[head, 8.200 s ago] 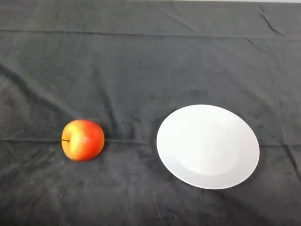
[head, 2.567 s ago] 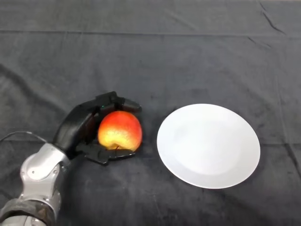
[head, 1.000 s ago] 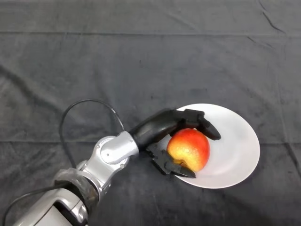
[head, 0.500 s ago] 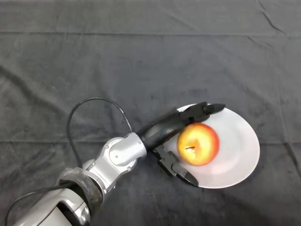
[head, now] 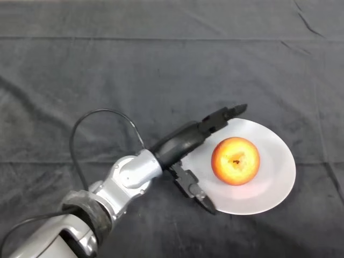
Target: Move the apple to the plate
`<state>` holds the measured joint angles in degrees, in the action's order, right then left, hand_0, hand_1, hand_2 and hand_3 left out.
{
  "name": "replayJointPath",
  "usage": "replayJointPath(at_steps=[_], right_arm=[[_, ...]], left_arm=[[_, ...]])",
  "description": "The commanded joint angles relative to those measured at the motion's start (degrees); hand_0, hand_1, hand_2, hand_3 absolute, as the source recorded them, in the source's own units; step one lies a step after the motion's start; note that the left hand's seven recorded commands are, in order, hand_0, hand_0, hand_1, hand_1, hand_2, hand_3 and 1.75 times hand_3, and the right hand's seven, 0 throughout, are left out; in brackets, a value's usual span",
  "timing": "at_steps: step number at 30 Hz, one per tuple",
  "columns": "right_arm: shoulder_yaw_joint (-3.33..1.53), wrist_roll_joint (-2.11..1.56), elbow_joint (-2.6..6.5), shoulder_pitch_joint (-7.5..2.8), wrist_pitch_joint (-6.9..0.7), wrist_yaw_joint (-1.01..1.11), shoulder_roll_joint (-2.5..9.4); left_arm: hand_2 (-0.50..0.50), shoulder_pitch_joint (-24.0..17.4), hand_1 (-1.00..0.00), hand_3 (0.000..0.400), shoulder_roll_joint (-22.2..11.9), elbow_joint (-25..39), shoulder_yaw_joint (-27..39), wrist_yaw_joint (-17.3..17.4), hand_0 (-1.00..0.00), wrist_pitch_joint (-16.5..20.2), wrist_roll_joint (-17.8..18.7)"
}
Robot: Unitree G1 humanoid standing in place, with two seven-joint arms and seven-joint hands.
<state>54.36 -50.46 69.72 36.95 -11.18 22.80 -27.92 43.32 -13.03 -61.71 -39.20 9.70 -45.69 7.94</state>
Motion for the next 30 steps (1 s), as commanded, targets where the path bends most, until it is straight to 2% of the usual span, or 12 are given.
replayJointPath(at_steps=[1, 10, 15, 30], right_arm=[[0.2, -1.04, -0.09, 0.86, 0.48, 0.08, -1.09], [0.2, -1.04, -0.09, 0.86, 0.48, 0.08, -1.09], [0.21, -1.04, -0.09, 0.86, 0.48, 0.08, -1.09], [0.21, -1.04, -0.1, 0.86, 0.48, 0.07, -1.08]], left_arm=[[0.0, -2.2, 0.0, 0.0, -3.14, -0.1, 2.36, -0.61, 0.0, -1.88, 0.71], [0.0, -5.45, 0.0, 0.0, -7.31, -1.57, 8.74, 0.13, 0.0, -5.27, 3.41], [0.0, -6.73, 0.0, 0.0, -9.05, -2.55, 12.29, 0.03, 0.0, -5.64, 4.86], [0.0, -9.79, 0.0, 0.0, -15.59, -5.92, 23.31, -0.06, 0.0, -1.66, 9.3]])
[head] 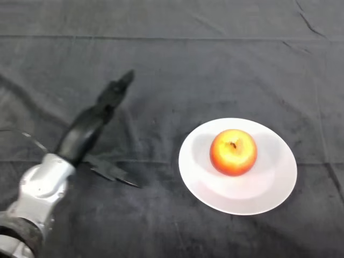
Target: Move the apple to the plate
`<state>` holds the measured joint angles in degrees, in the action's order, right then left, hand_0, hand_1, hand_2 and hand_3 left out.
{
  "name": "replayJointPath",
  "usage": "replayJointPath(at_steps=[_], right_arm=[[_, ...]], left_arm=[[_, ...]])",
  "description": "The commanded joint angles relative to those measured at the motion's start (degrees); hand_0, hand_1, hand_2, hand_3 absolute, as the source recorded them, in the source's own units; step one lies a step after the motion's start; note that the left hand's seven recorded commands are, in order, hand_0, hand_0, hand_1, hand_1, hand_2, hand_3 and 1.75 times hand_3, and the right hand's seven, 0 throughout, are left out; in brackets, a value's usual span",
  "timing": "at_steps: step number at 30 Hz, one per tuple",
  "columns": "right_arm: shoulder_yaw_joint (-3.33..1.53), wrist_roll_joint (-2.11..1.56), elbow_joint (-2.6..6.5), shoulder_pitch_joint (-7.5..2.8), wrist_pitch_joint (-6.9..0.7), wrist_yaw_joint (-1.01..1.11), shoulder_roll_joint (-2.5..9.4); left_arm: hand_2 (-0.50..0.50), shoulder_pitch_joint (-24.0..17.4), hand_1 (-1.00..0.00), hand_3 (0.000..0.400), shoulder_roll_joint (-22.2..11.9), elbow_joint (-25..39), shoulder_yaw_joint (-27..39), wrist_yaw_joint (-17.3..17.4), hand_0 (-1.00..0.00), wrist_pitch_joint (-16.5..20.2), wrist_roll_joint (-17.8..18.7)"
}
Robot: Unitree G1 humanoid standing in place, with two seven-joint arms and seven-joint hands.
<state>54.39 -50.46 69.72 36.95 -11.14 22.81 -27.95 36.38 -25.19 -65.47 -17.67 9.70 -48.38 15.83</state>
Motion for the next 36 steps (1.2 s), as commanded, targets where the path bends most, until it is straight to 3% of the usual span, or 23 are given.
replayJointPath(at_steps=[1, 16, 36], right_arm=[[0.17, -1.03, -0.1, 0.85, 0.44, 0.07, -1.05], [0.17, -1.03, -0.11, 0.85, 0.44, 0.07, -1.04], [0.17, -1.03, -0.11, 0.85, 0.44, 0.06, -1.04]], left_arm=[[0.0, -2.9, 0.0, 0.0, -3.75, -2.33, 2.37, -0.18, 0.0, 1.43, 1.58], [0.0, -4.3, 0.0, 0.0, -10.28, -4.59, 12.56, -1.53, 0.0, 7.26, 5.32], [0.0, -5.43, 0.0, 0.0, -13.74, -6.18, 24.7, -5.82, 0.0, 15.22, 10.46]])
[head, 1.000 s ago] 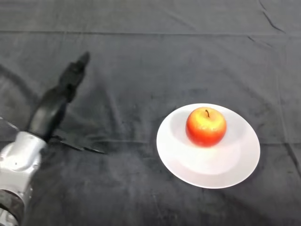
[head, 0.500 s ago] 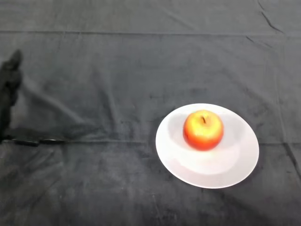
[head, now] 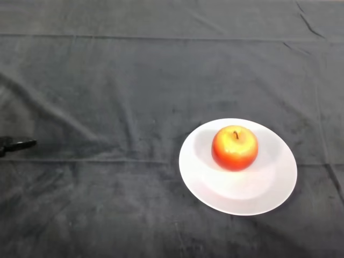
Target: Move the apple to the plate
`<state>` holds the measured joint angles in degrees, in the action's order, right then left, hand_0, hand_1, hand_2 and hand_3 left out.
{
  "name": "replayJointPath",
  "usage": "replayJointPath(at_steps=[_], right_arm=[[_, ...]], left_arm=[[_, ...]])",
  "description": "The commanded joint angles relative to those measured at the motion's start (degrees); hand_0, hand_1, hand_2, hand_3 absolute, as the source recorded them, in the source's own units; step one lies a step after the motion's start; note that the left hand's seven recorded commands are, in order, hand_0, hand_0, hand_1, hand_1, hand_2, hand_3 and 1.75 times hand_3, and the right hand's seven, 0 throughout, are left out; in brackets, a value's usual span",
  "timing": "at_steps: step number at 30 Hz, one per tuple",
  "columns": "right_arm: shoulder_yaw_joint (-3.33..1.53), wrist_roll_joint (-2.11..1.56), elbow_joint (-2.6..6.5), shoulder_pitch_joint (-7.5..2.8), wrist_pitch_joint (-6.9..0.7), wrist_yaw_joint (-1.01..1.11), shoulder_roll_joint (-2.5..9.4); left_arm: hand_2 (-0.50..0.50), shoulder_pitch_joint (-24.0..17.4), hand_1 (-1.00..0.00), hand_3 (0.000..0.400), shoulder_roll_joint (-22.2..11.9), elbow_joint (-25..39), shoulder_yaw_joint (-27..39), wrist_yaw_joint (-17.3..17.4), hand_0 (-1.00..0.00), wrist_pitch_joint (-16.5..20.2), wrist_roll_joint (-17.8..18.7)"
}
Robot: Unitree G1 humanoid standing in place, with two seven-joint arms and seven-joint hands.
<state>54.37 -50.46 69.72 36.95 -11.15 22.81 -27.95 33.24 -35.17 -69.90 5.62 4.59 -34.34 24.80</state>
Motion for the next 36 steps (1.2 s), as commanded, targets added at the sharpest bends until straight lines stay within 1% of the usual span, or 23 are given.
replayJointPath(at_steps=[1, 4, 10, 22, 29, 36], right_arm=[[0.19, -1.03, -0.11, 0.85, 0.45, 0.06, -1.04], [0.19, -1.03, -0.11, 0.85, 0.45, 0.06, -1.05], [0.19, -1.03, -0.1, 0.85, 0.45, 0.07, -1.05], [0.2, -1.03, -0.07, 0.86, 0.45, 0.08, -1.06], [0.2, -1.04, -0.05, 0.87, 0.45, 0.09, -1.07], [0.21, -1.04, -0.03, 0.87, 0.45, 0.09, -1.08]], left_arm=[[0.0, -2.46, 0.0, 0.0, -4.02, -1.81, 2.07, -0.87, 0.0, 1.51, 1.8], [0.0, -2.92, 0.0, 0.0, -4.58, -1.99, 4.01, -1.43, 0.0, 2.45, 2.77], [0.0, -3.44, 0.0, 0.0, -4.62, -2.47, 7.99, -2.91, 0.0, 4.92, 5.05], [0.0, -2.66, 0.0, 0.0, -3.99, -2.25, 15.45, -4.99, 0.0, 9.42, 9.74], [0.0, -2.19, 0.0, 0.0, -3.35, -1.5, 18.41, -4.93, 0.0, 10.92, 11.38], [0.0, -2.13, 0.0, 0.0, -2.85, -0.75, 20.34, -4.33, 0.0, 11.74, 12.01]])
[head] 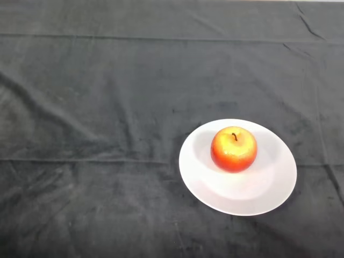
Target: Move the apple to the plate
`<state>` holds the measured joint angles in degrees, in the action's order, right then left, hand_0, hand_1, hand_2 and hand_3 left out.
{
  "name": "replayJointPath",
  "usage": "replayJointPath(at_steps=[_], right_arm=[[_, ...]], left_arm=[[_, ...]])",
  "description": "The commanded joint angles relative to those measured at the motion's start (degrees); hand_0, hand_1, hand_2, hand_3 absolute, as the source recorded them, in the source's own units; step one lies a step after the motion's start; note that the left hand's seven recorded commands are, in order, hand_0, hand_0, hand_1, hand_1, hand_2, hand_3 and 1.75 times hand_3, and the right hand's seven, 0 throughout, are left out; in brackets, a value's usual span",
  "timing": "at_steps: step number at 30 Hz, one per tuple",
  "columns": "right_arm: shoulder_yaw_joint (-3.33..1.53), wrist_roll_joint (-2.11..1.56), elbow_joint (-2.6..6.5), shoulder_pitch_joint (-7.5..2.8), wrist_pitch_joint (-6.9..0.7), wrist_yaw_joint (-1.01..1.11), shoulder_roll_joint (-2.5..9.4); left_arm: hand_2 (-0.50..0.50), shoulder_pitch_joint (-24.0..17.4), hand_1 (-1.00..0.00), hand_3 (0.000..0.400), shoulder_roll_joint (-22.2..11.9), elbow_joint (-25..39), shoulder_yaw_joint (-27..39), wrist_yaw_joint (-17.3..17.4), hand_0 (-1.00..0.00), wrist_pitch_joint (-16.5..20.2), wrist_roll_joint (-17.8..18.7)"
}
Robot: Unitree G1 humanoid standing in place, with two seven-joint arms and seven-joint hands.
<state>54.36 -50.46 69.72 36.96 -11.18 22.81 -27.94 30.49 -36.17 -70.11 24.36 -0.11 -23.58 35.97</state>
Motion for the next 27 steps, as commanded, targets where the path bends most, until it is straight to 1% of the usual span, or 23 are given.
replayJointPath(at_steps=[1, 27], right_arm=[[0.22, -1.04, -0.03, 0.87, 0.48, 0.09, -1.09], [0.22, -1.03, -0.04, 0.87, 0.48, 0.09, -1.08]], left_arm=[[0.0, 0.62, 0.0, 0.0, -1.79, -0.44, 1.82, 0.48, 0.0, 1.08, 0.86], [0.0, 0.55, 0.0, 0.0, -0.79, 1.1, 4.84, 3.18, 0.0, 2.69, -0.55]])
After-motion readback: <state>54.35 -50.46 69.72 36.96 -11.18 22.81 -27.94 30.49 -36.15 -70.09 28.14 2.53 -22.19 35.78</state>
